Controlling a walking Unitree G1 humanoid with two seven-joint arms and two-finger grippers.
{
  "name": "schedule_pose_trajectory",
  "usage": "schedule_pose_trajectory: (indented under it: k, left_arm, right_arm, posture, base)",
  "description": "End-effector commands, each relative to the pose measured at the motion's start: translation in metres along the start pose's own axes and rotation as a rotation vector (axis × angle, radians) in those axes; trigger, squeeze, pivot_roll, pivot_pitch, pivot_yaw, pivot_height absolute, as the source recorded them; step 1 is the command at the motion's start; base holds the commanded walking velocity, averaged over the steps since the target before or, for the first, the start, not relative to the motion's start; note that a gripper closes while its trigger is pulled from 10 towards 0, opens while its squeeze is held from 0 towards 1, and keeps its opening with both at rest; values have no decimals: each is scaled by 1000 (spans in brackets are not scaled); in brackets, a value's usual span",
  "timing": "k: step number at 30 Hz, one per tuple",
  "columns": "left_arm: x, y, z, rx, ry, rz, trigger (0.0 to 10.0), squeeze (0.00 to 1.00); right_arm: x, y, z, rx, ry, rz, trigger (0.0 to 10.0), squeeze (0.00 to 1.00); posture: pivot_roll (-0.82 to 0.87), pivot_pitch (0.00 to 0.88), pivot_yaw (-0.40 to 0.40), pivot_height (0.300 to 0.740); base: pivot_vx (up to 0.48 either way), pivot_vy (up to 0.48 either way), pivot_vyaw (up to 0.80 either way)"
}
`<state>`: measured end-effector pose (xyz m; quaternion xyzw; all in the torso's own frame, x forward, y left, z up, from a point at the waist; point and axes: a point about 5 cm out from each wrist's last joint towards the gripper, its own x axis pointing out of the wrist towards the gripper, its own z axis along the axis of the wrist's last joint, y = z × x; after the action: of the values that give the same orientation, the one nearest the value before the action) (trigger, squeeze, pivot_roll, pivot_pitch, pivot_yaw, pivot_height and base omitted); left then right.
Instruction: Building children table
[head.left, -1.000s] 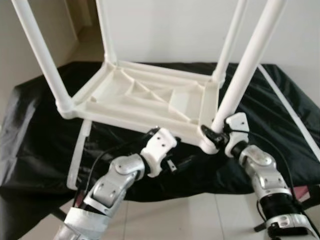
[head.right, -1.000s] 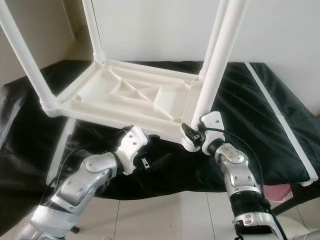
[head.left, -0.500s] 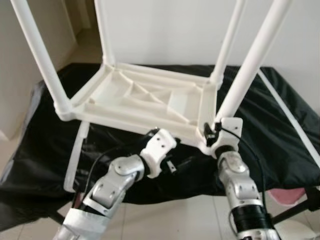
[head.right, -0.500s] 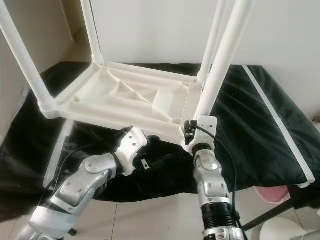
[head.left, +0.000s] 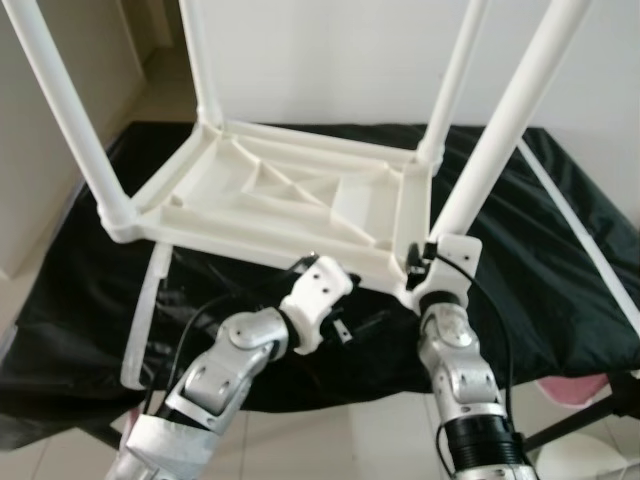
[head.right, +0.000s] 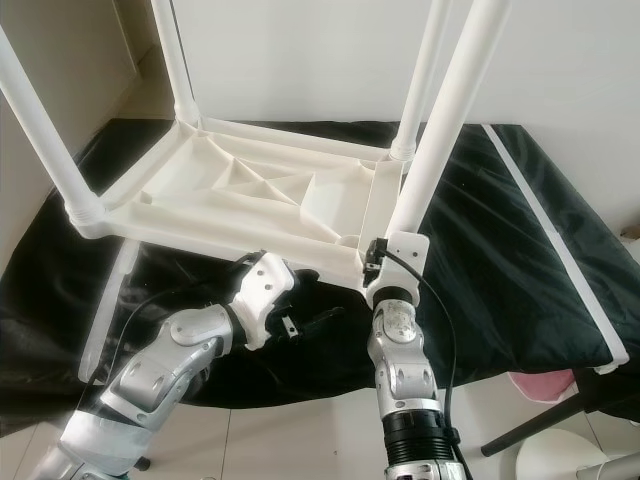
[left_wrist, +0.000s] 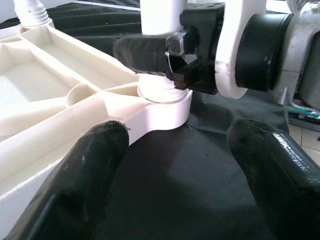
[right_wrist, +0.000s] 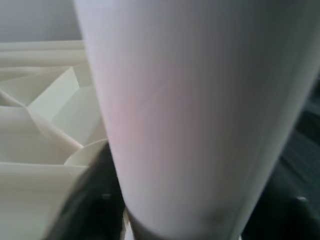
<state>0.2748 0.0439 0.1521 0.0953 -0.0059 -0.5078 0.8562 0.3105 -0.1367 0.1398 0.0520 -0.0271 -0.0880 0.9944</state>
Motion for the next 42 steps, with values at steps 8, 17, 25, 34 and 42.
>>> schedule_pose_trajectory:
  k: [8, 17, 25, 34, 42]
  left_arm:
    - [-2, -1, 1, 0, 5, -37, 10000, 0]
    - [-4, 2, 3, -2, 4, -34, 10000, 0]
    - [-8, 0, 3, -4, 7, -66, 10000, 0]
    - [-11, 1, 4, -7, 8, -71, 10000, 0]
    - [-15, 4, 7, -4, 13, -57, 10000, 0]
  right_arm:
    - [-2, -7, 3, 20, -20, 101, 10000, 1000]
    - [0, -17, 7, 8, -26, 247, 10000, 0]
    - [11, -24, 9, -111, -16, 499, 10000, 0]
    - [21, -23, 8, -167, 17, 632, 10000, 0]
    - [27, -7, 3, -203, 56, 769, 1725, 0]
  posture:
    - [-33, 47, -16, 740]
    - [-33, 65, -8, 740]
    - [-25, 55, -15, 740]
    - [-10, 55, -11, 740]
    - [22, 50, -24, 740]
  base:
    - [0, 0, 0]
    - [0, 0, 0]
    - [0, 0, 0]
    - [0, 0, 0]
    - [0, 0, 0]
